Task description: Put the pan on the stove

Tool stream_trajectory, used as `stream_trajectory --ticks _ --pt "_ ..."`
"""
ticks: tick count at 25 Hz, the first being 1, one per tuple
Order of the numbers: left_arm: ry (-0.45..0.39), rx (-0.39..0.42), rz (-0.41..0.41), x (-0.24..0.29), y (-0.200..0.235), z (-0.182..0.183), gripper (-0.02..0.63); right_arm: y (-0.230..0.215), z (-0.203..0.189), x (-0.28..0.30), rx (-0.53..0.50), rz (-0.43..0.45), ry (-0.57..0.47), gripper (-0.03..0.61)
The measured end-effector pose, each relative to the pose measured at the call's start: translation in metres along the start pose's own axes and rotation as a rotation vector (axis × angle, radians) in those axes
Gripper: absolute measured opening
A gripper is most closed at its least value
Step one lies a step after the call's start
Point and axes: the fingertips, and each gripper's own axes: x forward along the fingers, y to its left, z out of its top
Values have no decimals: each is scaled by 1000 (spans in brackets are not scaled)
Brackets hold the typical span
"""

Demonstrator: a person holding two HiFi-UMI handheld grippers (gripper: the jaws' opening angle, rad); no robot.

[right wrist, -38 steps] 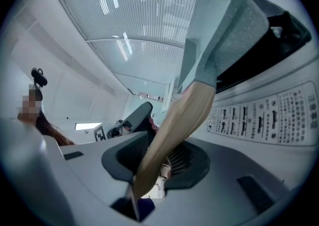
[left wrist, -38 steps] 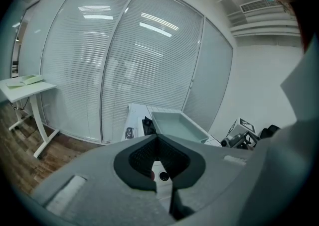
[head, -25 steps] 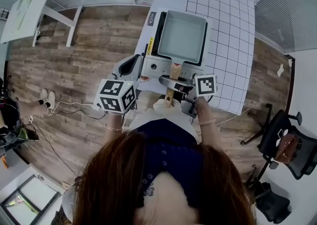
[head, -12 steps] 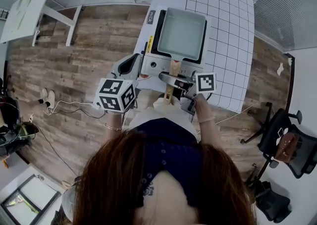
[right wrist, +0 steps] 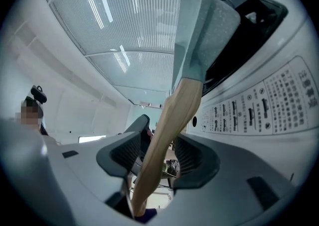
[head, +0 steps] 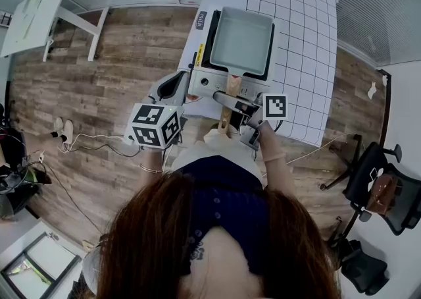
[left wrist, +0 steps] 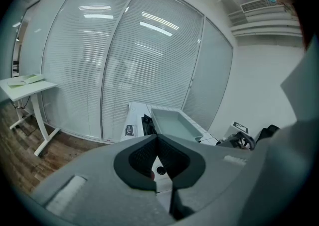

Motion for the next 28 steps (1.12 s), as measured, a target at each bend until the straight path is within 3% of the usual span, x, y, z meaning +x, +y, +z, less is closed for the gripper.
stream_trajectory --ticks 15,28 --pt "-18 7 -7 -20 -9 -6 11 -4 0 -22 30 -36 -125 223" --pt "-41 29 -36 -39 -27 -13 11 1 -10 -49 -10 -82 -225 209"
